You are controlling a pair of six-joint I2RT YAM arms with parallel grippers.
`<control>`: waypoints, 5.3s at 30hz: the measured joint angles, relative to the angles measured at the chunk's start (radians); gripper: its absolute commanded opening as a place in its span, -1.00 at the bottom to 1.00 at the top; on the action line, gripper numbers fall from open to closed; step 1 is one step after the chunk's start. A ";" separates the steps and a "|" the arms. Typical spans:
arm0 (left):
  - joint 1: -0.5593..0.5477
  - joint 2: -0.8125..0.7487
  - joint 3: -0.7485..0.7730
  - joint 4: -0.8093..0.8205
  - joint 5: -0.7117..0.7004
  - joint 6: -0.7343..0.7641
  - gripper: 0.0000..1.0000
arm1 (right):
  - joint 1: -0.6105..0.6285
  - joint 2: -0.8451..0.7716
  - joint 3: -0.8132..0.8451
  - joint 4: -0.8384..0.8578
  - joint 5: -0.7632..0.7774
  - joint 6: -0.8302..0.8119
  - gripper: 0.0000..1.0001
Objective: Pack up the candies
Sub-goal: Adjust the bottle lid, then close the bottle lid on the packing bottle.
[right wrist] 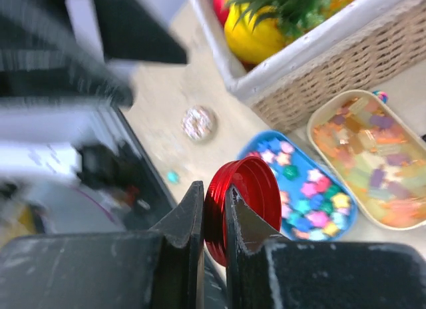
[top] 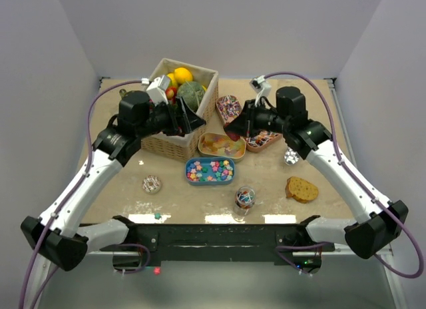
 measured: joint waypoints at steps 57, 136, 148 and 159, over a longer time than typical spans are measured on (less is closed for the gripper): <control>-0.214 0.077 -0.002 0.148 0.031 0.448 -0.17 | -0.106 -0.074 -0.268 0.388 -0.069 0.907 0.40; -0.733 0.418 -0.004 -0.060 -0.264 0.475 0.42 | -0.126 -0.341 0.096 -0.399 0.923 0.412 0.65; -0.734 0.417 -0.004 -0.047 -0.258 0.475 0.77 | -0.126 -0.367 0.031 -0.444 0.909 0.408 0.82; -0.734 0.347 -0.004 -0.041 -0.218 0.470 0.89 | -0.126 -0.448 -0.093 -0.510 0.791 0.409 0.83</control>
